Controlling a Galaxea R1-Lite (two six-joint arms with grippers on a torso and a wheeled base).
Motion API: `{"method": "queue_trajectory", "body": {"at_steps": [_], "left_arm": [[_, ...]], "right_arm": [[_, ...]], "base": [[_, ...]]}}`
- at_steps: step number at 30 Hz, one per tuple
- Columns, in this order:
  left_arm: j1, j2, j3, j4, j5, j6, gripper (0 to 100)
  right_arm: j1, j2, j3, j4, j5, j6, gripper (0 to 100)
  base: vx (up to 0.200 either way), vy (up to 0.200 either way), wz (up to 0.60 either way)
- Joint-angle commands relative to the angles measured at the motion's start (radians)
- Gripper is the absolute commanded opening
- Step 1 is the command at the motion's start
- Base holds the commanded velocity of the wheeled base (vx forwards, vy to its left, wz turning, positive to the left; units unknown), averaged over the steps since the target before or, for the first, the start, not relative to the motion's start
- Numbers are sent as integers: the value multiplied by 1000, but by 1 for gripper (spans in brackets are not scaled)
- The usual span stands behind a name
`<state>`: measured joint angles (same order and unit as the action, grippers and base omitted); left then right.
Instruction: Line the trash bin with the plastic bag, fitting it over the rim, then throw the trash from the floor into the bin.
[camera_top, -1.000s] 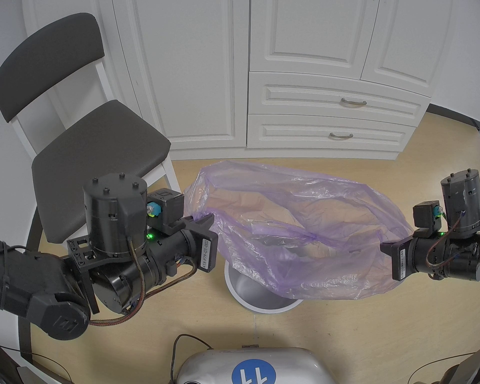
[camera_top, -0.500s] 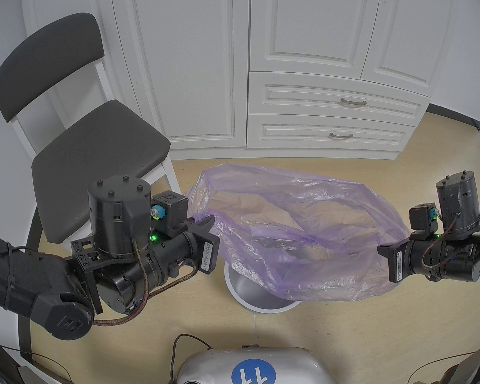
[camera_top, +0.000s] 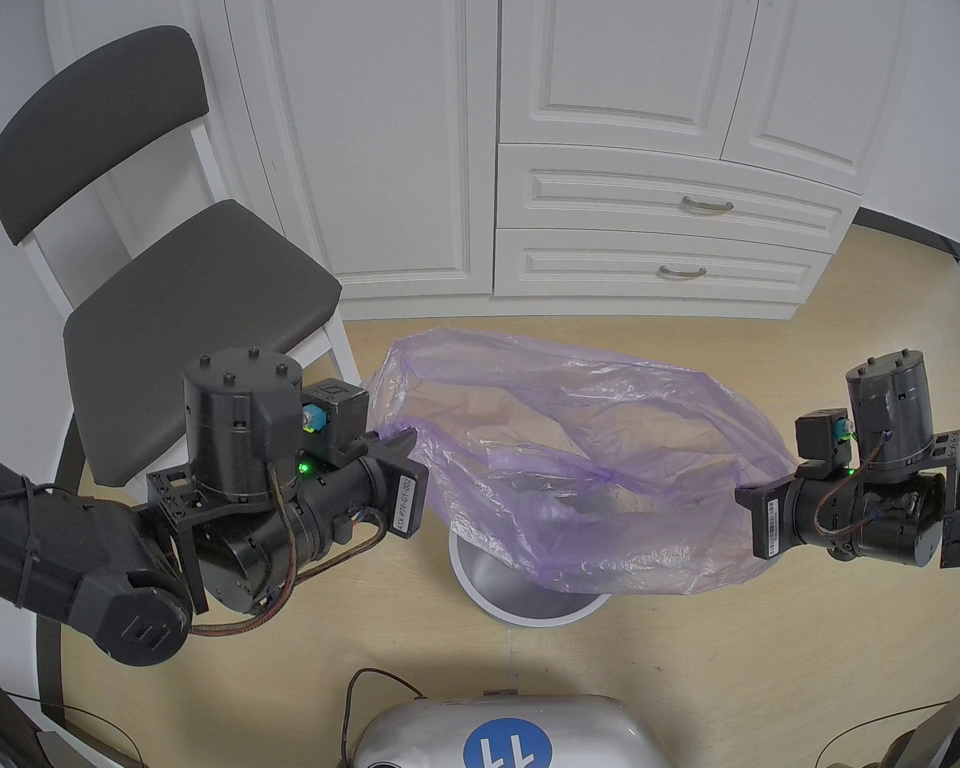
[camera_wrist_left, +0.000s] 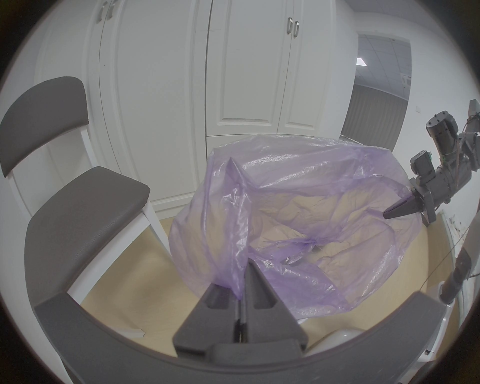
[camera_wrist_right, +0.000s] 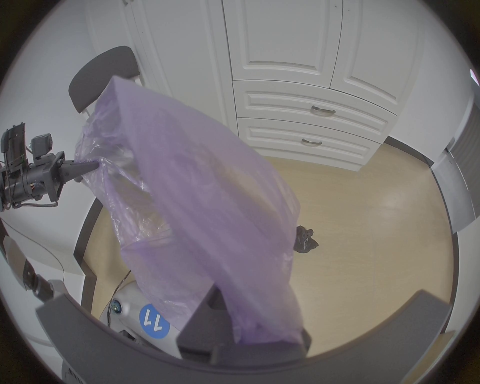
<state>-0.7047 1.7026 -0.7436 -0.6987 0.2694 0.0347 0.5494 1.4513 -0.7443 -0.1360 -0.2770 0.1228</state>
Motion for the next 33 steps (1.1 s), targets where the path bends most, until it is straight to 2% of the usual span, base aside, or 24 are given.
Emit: {"method": "queue_trajectory", "body": {"at_steps": [1, 5, 10, 18, 24, 26, 28, 29, 33], "left_arm": [[48, 29, -22, 1, -6, -1, 0], [90, 55, -51, -1, -7, -4, 0], [128, 80, -80, -2, -7, -10, 0], [139, 92, -77, 1, -7, -9, 0], [156, 94, -66, 22, -7, 1, 0], [171, 92, -68, 56, -9, 2, 0], [171, 92, -68, 56, -9, 2, 0], [179, 92, -69, 71, -19, 4, 0], [192, 92, -65, 73, -36, 21, 0]], "right_arm": [[-39, 67, 3, -68, 4, 6, 0], [-81, 78, -3, -129, 13, 14, 0], [-123, 84, -27, -126, 47, 43, 0], [-158, 97, -24, -119, 56, 35, 0], [-167, 101, 31, -123, 56, -55, 0], [-183, 92, 63, -125, 56, -120, 0], [-183, 92, 63, -125, 56, -120, 0], [-197, 81, 92, -126, 56, -178, 0], [-203, 77, 117, -125, 56, -222, 0]], "base": [[0, 0, 0], [0, 0, 0], [0, 0, 0], [0, 0, 0], [0, 0, 0], [0, 0, 0], [0, 0, 0], [0, 0, 0], [0, 0, 0]]}}
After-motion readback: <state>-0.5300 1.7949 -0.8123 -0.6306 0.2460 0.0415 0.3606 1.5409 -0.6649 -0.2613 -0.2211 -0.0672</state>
